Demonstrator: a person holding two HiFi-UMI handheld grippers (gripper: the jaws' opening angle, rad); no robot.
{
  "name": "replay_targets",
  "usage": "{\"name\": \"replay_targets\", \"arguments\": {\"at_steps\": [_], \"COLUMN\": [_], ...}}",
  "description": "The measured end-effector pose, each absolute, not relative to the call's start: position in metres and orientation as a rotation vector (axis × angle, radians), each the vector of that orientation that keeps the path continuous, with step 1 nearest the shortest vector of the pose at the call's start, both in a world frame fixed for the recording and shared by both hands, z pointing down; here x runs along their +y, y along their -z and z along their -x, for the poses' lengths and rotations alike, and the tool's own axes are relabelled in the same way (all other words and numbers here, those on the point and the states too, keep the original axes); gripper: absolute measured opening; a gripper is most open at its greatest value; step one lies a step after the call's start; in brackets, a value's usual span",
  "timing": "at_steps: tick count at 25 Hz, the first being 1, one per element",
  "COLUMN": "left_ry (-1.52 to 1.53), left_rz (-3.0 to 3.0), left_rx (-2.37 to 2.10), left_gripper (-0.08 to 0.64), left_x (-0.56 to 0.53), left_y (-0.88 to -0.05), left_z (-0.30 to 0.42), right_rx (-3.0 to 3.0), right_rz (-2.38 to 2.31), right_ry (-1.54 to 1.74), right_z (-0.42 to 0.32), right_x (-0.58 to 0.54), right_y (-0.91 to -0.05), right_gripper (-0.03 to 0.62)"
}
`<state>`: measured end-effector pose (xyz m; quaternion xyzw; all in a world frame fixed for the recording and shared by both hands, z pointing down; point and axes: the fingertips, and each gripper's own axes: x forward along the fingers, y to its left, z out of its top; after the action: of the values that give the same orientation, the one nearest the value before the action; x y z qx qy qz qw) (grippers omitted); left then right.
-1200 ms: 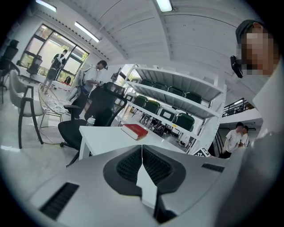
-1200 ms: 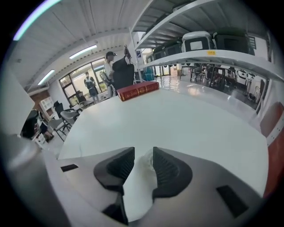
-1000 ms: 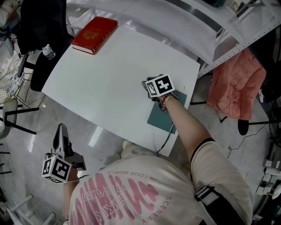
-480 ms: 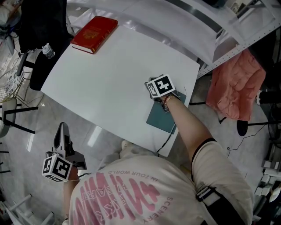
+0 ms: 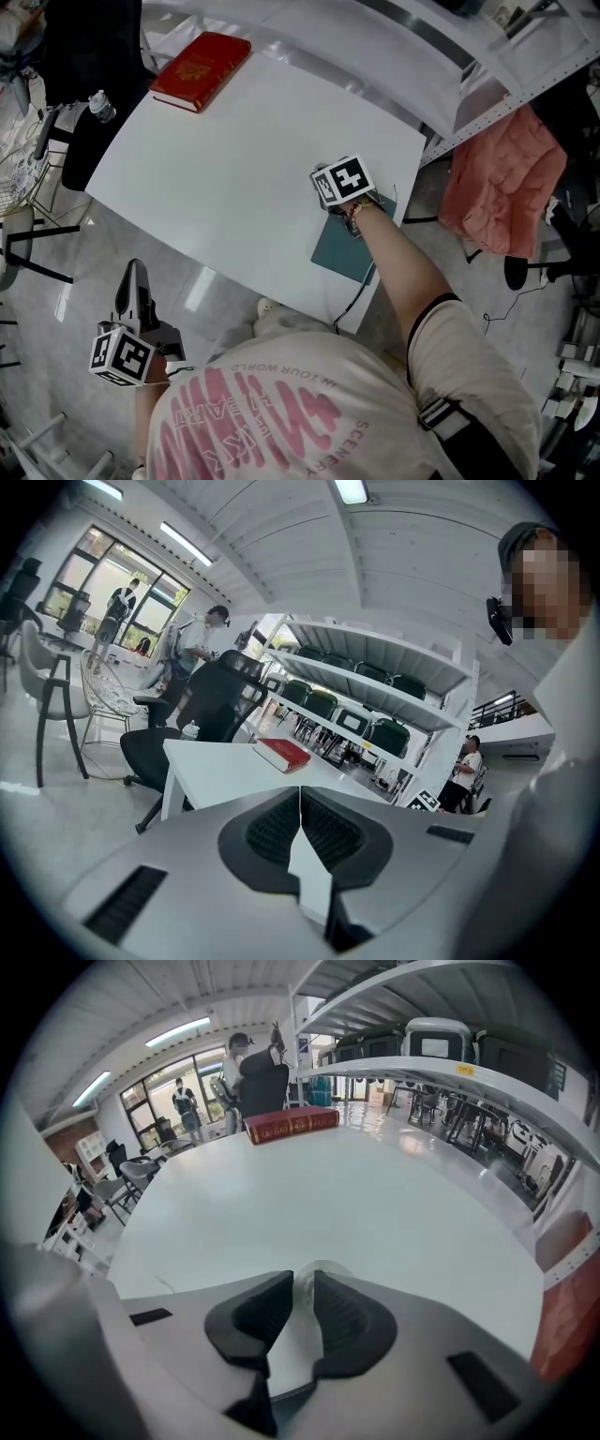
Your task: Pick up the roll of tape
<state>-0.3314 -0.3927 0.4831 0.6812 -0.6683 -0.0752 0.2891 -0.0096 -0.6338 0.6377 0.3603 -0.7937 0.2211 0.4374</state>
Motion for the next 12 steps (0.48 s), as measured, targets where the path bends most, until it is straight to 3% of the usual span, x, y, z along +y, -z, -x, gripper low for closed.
{"name": "replay_targets", "arguments": {"at_steps": [12], "left_ry": [0.208], "left_rz": [-1.826], "left_rx": [-1.778], "left_gripper": [0.025], "left_x": [-0.3924], "left_y": [-0.4824], "left_z": [0.3254], "right_rx": [-1.971], "right_rz": [-0.912], "right_ry": [-0.581], "right_z": [0.0078], "right_x": [-0.6332], "right_y": [-0.6374], "right_gripper": [0.078]}}
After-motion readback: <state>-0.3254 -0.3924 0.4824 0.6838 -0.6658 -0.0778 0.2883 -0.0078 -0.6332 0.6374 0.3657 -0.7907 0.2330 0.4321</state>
